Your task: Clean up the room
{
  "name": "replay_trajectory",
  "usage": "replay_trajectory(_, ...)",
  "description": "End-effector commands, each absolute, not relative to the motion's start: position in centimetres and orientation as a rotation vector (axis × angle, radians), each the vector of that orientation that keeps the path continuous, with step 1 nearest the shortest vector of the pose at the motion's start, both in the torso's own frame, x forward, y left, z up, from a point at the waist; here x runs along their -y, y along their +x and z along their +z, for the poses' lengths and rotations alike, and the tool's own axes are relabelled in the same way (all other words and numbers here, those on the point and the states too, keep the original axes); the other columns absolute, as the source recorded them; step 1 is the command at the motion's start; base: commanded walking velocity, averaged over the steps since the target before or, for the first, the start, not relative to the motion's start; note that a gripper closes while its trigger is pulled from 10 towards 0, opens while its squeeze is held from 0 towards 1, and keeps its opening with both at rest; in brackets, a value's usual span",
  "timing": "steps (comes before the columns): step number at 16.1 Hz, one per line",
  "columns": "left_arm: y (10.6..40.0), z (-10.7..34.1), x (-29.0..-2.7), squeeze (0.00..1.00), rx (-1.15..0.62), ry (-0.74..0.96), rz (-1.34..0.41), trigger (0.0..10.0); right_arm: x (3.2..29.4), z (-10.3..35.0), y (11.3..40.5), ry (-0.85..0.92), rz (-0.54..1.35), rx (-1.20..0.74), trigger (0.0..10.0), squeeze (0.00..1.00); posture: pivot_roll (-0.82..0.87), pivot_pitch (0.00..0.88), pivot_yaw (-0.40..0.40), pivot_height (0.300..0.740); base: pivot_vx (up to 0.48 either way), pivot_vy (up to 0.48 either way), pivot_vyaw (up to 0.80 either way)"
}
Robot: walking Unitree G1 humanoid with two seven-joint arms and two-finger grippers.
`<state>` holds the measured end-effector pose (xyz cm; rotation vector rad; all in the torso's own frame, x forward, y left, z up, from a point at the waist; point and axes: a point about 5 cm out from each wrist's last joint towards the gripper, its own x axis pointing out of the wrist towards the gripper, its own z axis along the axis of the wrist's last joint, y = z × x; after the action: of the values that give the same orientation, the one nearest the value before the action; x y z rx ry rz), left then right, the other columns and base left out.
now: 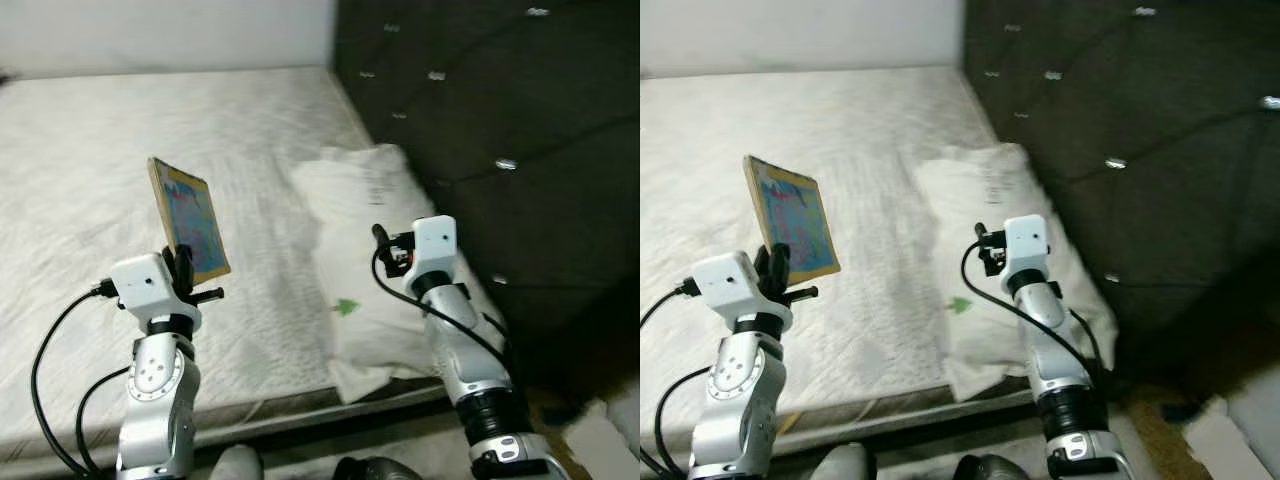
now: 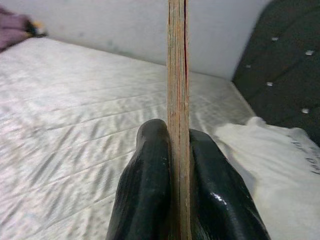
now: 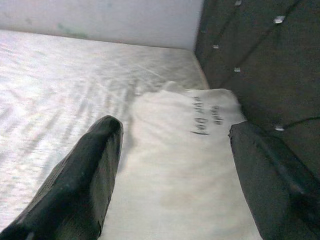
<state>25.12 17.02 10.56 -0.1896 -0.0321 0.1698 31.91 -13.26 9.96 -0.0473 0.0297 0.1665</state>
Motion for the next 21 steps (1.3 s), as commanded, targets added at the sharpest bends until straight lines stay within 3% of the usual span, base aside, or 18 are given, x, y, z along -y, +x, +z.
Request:
replay_trajectory(1,25.2,11.9,-16.8,0.00,0.093,-0.201,0.162,10.0,13.5,10.5,32.0,-0.032,0.160,-0.007,10.0,0.00,0.06,0.068,-0.038,0.740,0.000,0.000,0.00)
replay_trajectory(9,24.8,11.6,-17.1,0.00,0.077,-0.221,0.190,10.0,13.2,10.6,31.8,-0.042,0.198,-0.009,10.0,0.00,0.06,0.096,-0.046,0.736,0.000,0.000,0.00)
replay_trajectory(19,25.2,11.8,-17.3,0.00,0.093,-0.215,0.216,10.0,12.8,10.9,31.8,-0.038,0.232,0.007,10.0,0.00,0.05,0.086,-0.050,0.613,0.000,0.000,0.00)
replay_trajectory(21,25.2,11.8,-17.9,0.00,0.092,-0.216,0.253,10.0,12.8,10.8,31.8,-0.036,0.236,-0.001,10.0,0.00,0.05,0.086,-0.050,0.613,0.000,0.000,0.00)
